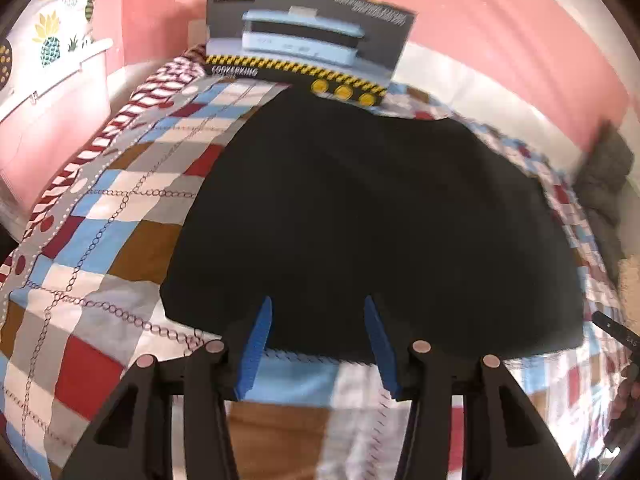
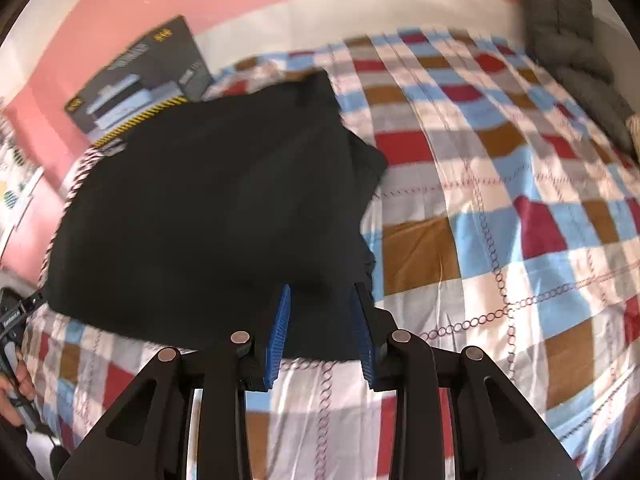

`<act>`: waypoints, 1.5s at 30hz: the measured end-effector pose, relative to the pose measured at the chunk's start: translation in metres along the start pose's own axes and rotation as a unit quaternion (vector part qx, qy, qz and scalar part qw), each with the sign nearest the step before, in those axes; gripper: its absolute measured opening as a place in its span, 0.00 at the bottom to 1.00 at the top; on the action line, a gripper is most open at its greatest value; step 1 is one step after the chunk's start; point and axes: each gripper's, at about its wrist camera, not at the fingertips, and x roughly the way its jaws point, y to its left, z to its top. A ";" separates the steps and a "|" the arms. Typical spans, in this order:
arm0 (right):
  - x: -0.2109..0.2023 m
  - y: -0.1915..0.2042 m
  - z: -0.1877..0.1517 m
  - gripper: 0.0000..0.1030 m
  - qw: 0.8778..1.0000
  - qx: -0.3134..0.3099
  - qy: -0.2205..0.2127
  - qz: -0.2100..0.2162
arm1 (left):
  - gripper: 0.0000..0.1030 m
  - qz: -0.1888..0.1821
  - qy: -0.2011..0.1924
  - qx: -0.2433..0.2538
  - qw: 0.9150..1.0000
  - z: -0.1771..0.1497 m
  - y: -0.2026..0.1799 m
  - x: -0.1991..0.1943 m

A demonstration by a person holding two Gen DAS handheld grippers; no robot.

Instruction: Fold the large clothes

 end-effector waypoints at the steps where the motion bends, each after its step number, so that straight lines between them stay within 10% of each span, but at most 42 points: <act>1: -0.008 0.004 -0.003 0.31 1.000 -0.005 -0.004 0.003 | 0.49 -0.001 -0.004 0.005 1.000 -0.003 -0.005 -0.010; 23: -0.168 0.078 -0.111 0.49 0.991 -0.096 -0.077 0.060 | 0.60 -0.015 -0.039 0.055 0.998 -0.105 -0.100 -0.175; 45: -0.175 0.110 -0.147 0.50 0.985 -0.149 -0.063 0.052 | 0.65 0.011 -0.021 0.060 0.998 -0.138 -0.105 -0.182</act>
